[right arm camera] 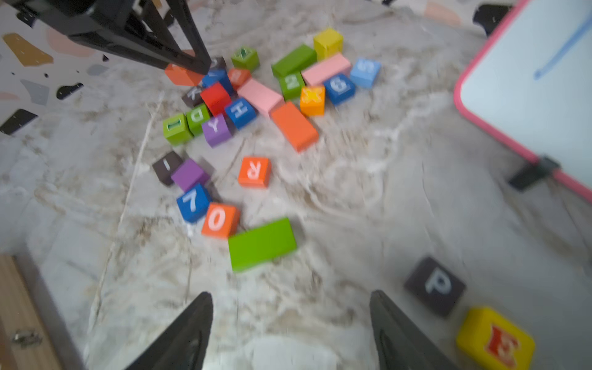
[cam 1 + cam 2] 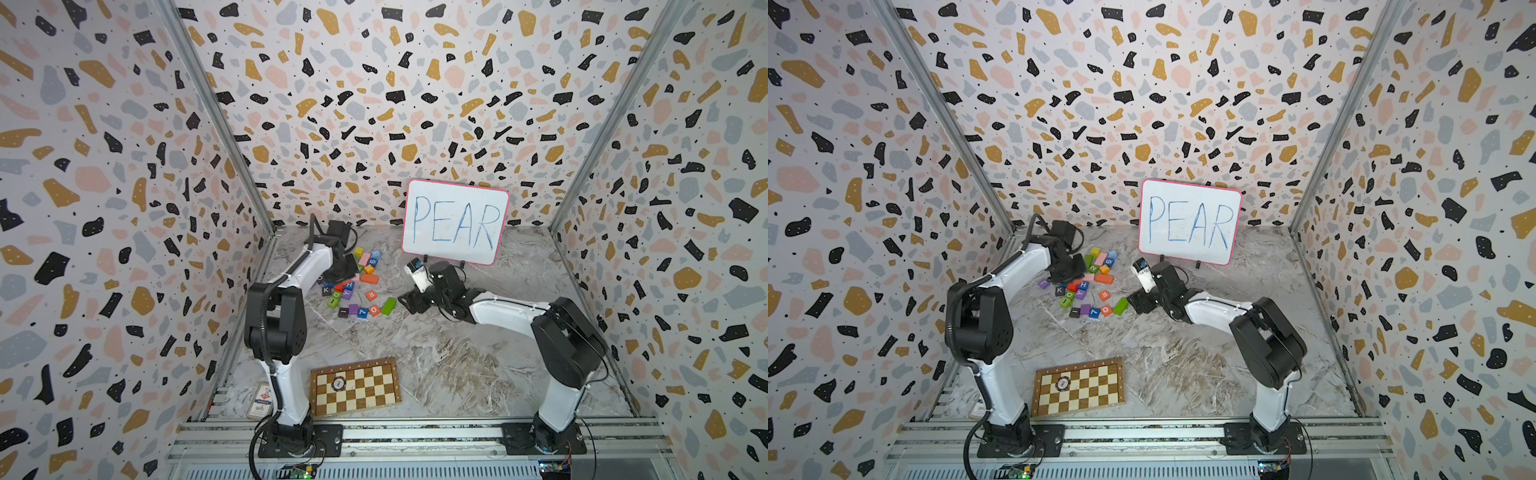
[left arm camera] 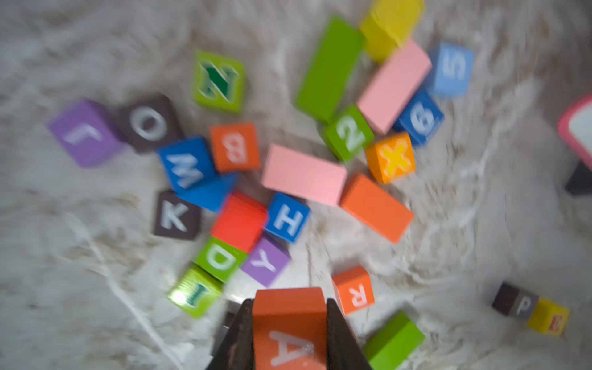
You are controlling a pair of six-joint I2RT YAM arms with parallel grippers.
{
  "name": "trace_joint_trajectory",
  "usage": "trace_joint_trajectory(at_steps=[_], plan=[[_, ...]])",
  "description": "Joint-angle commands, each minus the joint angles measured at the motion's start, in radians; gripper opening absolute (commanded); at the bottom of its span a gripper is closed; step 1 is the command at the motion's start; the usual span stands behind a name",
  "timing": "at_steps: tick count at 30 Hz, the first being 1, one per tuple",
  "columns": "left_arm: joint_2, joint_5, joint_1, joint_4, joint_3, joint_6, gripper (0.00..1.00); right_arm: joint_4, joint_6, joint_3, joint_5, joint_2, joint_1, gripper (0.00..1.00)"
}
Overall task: Spell the uppercase word “pear” with letter blocks
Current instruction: Pick up the letter block from the center of the board, then place the letter block at the center of the board.
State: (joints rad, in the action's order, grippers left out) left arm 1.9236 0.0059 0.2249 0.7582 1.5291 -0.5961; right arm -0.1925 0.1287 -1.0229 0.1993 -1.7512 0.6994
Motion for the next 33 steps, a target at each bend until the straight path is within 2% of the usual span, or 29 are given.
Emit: trace_joint_trajectory(at_steps=[1, 7, 15, 27, 29, 31, 33], plan=[[-0.051, 0.04, 0.086, -0.021, -0.088, -0.068, 0.27, -0.049, 0.057, 0.116, -0.041, 0.129, 0.006, 0.79], [-0.076, 0.054, 0.285, -0.052, -0.148, -0.17, 0.25, -0.099, 0.068, 0.294, -0.086, 0.221, -0.002, 0.79], [0.003, 0.079, 0.428, -0.063, -0.119, -0.241, 0.25, -0.152, 0.094, 0.439, -0.087, 0.307, -0.041, 0.79], [0.088, 0.086, 0.46, -0.082, -0.106, -0.248, 0.26, -0.129, 0.109, 0.455, -0.055, 0.362, -0.071, 0.79], [0.085, 0.09, 0.461, -0.083, -0.115, -0.244, 0.29, -0.127, 0.109, 0.457, -0.058, 0.361, -0.072, 0.79], [0.079, 0.11, 0.463, -0.089, -0.127, -0.241, 0.38, -0.119, 0.11, 0.457, -0.06, 0.364, -0.074, 0.79], [0.07, 0.12, 0.467, -0.094, -0.139, -0.241, 0.43, -0.104, 0.106, 0.454, -0.062, 0.378, -0.075, 0.79]])
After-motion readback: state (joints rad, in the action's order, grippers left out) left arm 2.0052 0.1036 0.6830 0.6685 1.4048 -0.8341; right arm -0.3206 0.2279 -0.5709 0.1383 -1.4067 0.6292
